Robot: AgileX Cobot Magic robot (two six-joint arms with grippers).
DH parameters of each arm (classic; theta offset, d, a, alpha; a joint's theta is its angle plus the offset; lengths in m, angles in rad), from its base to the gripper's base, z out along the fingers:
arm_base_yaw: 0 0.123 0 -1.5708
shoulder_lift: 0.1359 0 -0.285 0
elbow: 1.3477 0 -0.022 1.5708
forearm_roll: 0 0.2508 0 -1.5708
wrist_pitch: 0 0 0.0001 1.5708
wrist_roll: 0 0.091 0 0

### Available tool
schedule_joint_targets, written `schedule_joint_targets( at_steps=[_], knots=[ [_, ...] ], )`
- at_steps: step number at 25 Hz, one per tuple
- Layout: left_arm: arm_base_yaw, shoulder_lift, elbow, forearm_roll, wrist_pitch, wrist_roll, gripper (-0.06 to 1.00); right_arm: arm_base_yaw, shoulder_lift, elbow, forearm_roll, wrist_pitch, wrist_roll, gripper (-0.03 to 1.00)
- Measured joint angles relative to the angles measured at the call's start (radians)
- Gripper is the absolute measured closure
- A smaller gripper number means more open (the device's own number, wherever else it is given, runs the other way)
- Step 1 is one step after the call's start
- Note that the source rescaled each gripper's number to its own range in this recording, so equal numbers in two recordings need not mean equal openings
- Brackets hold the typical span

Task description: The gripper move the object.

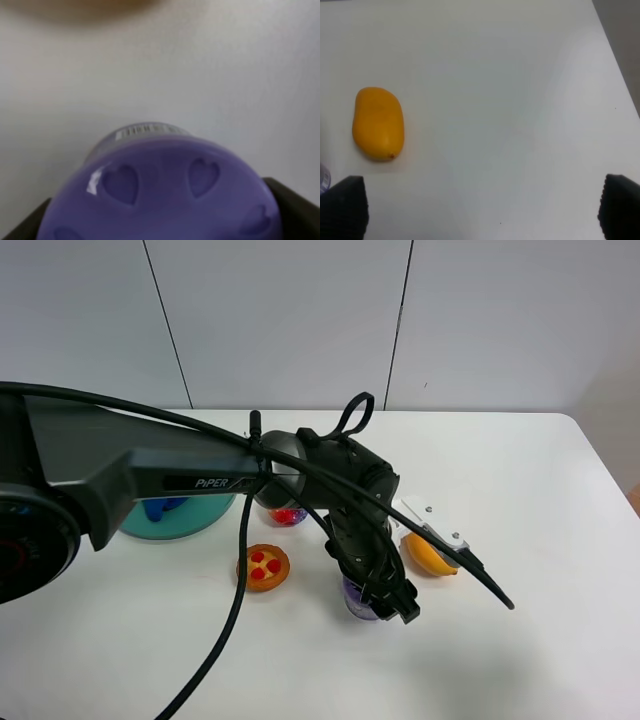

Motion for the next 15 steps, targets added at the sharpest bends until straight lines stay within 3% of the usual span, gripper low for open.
schedule_joint_targets(
  at_steps=[4, 5, 8, 9, 11, 15],
  knots=[
    [0.000, 0.000, -0.017, 0.001, 0.039, 0.000, 0.91, 0.000, 0.000, 0.000, 0.000, 0.000, 0.000, -0.03],
    [0.000, 0.000, -0.031, 0.003, 0.056, 0.000, 0.86, 0.000, 0.000, 0.000, 0.000, 0.000, 0.000, -0.03],
    [0.000, 0.000, -0.103, 0.004, 0.112, 0.000, 0.47, 0.000, 0.000, 0.000, 0.000, 0.000, 0.000, -0.03],
    [0.000, 0.000, -0.138, 0.004, 0.142, 0.000, 0.39, 0.000, 0.000, 0.000, 0.000, 0.000, 0.000, -0.03],
    [0.000, -0.002, -0.215, 0.003, 0.212, 0.000, 0.32, 0.000, 0.000, 0.000, 0.000, 0.000, 0.000, -0.03],
    [0.000, -0.002, -0.423, -0.002, 0.418, -0.005, 0.29, 0.000, 0.000, 0.000, 0.000, 0.000, 0.000, -0.03]
  ],
)
